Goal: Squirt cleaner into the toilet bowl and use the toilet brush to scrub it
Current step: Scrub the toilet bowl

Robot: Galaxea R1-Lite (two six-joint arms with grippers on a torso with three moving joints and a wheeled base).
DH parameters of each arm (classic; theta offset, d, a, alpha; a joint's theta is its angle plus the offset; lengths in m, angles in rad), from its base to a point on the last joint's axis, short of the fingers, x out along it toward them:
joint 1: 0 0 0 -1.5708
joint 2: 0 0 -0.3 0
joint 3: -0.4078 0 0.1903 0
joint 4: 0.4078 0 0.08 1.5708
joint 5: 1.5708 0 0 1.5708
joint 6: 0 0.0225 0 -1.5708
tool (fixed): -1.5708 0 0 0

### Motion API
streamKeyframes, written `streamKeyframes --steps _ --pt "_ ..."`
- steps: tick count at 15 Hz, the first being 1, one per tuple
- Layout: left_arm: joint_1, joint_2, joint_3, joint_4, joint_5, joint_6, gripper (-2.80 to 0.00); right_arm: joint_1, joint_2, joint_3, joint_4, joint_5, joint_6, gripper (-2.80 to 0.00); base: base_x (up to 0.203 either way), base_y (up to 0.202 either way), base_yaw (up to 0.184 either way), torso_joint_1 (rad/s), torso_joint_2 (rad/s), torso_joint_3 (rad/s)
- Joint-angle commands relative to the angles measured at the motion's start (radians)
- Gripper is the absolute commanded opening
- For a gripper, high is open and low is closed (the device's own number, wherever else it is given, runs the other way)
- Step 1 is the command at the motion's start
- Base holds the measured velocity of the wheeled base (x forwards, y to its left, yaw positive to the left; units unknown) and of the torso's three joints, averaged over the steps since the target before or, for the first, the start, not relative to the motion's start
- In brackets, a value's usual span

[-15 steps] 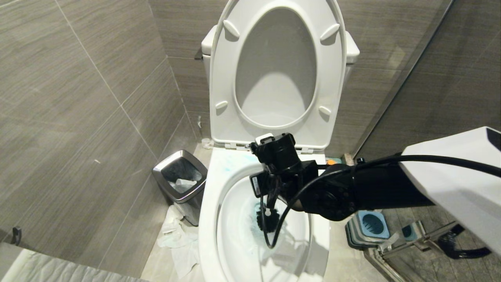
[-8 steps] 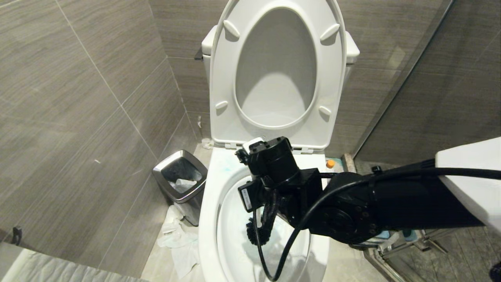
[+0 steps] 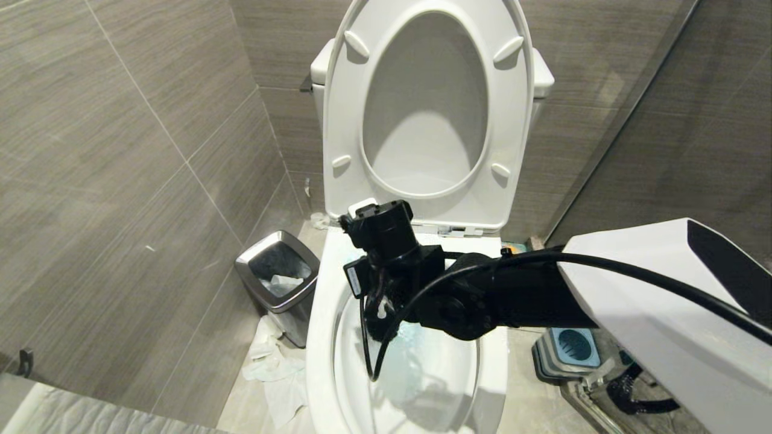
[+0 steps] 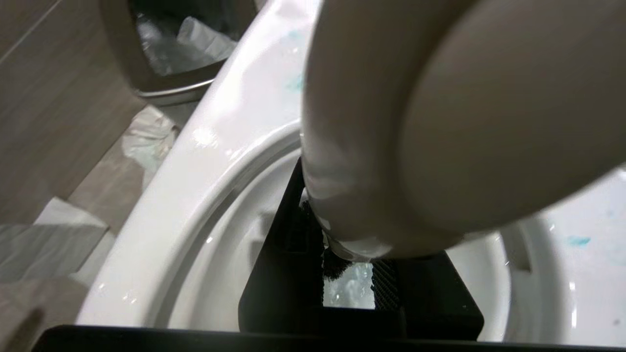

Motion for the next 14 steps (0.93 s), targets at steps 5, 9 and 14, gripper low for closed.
streamKeyframes --steps 5,9,14 --pt "0.000 0.002 0.002 0.000 0.000 0.000 -2.80 -0.090 -0.031 -0.001 0.006 -0.003 -0.028 -2.80 0.000 0.000 0.000 0.000 0.00 0.000" --pt "0.000 0.002 0.002 0.000 0.000 0.000 -2.80 -0.100 -0.189 0.207 0.042 0.002 -0.027 -2.80 0.000 0.000 0.000 0.000 0.00 0.000" --pt "0.000 0.002 0.002 0.000 0.000 0.000 -2.80 0.035 -0.377 0.508 0.036 0.013 0.035 -2.80 0.000 0.000 0.000 0.000 0.00 0.000"
